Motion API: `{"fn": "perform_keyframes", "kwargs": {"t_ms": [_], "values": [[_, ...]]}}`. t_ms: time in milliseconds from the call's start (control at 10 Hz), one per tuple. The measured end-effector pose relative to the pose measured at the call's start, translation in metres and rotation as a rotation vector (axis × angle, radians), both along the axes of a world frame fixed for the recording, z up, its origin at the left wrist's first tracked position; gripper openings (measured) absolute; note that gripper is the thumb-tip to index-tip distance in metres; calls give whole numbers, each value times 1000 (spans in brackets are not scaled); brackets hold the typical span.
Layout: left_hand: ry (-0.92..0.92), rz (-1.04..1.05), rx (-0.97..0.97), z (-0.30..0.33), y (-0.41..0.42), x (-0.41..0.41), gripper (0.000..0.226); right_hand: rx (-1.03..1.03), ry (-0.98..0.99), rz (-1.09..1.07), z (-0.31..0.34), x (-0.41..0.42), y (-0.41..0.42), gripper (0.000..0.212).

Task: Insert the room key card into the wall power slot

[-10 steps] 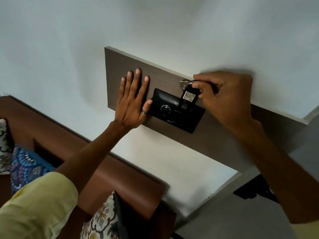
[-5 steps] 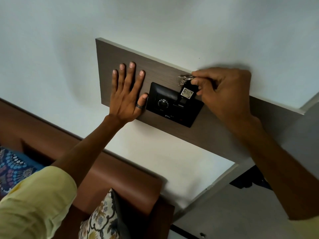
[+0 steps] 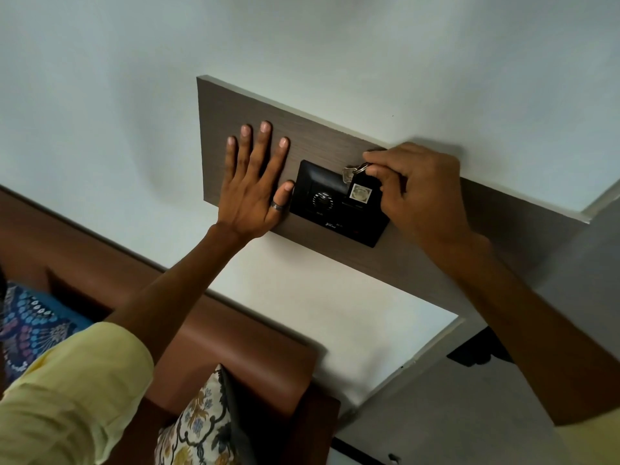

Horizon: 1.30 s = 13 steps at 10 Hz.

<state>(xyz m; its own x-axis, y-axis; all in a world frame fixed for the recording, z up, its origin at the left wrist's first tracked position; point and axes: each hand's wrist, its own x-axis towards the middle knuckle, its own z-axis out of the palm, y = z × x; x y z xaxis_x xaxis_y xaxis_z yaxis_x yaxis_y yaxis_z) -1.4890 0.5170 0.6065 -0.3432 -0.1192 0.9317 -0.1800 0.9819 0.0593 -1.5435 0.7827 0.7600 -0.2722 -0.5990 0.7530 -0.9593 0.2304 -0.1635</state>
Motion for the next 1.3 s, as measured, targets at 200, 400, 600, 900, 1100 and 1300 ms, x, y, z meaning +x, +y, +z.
{"fn": "perform_keyframes", "kwargs": {"t_ms": [200,400,600,900,1100,1300], "values": [[-18,17,3,-1,0,1,67,-17,-51,-67,10,5,-6,10],[-29,15,1,-3,0,-2,66,-36,-81,-93,5,8,-9,15],[-35,14,2,-3,1,-2,66,-48,-74,-117,1,7,-11,17],[-32,32,14,-6,1,-6,65,-132,-127,-149,-10,9,-12,16],[-138,-4,78,5,10,6,68,-154,-141,-141,-20,12,-7,15],[-124,3,97,30,40,36,69,-42,4,-124,-22,20,8,26]]}}
